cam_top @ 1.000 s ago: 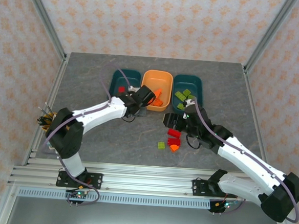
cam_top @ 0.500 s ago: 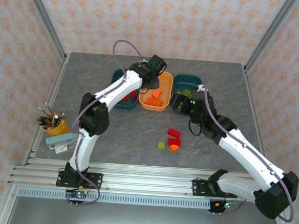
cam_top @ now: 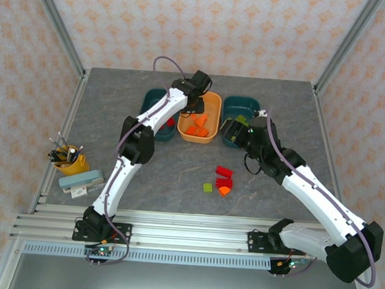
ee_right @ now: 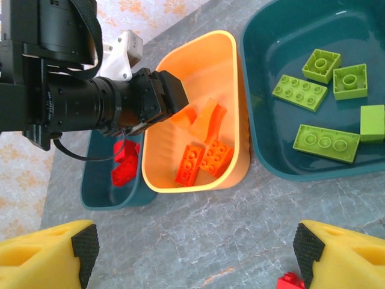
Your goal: Sort the legos into containers by color
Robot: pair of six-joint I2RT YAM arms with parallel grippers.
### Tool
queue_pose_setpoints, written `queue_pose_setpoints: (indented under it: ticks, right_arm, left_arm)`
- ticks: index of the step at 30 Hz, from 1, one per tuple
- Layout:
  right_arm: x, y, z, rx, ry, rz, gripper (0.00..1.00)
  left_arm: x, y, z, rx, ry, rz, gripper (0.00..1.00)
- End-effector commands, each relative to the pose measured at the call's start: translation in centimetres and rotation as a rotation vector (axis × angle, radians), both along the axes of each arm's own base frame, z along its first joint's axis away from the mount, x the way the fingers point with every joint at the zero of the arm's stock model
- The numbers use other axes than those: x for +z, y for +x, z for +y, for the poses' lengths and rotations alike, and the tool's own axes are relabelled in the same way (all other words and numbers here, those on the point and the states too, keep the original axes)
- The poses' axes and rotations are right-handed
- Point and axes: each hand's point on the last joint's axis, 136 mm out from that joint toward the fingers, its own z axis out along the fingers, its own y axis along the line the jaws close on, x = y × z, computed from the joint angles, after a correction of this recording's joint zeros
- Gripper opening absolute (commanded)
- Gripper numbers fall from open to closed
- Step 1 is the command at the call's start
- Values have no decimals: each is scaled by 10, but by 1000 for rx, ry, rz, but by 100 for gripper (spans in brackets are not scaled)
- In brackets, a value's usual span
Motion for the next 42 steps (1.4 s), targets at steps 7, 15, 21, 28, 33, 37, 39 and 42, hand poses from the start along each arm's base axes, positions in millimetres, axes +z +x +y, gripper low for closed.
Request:
queue_pose_setpoints:
  ticks: [7, 15, 21, 28, 33, 37, 39, 42]
  right_arm:
    - [-29, -20, -10, 52, -146, 170, 83]
    - [-56, -57, -9, 133, -326, 345, 77]
    - [-69, -72, 8, 145, -359, 403, 74]
    - [-81, -87, 25, 146, -399, 429, 72]
    - [-87, -94, 12, 81, -399, 461, 71]
    - [-87, -99, 2, 43, -388, 457, 71]
    - [-86, -100, -1, 26, -385, 453, 71]
    - [-86, -99, -2, 12, -368, 452, 73]
  left_arm:
    - [34, -6, 3, -4, -23, -28, 69]
    - [142, -36, 11, 5, -83, -190, 80]
    - [190, -95, 35, 20, -162, -258, 82]
    - [197, -180, 58, -29, -231, -267, 83]
    - [168, -246, 49, -143, -255, -207, 83]
    - [131, -289, 51, -168, -286, -132, 83]
    - [120, -303, 50, -183, -310, -114, 83]
    - [104, -315, 51, -193, -305, -80, 83]
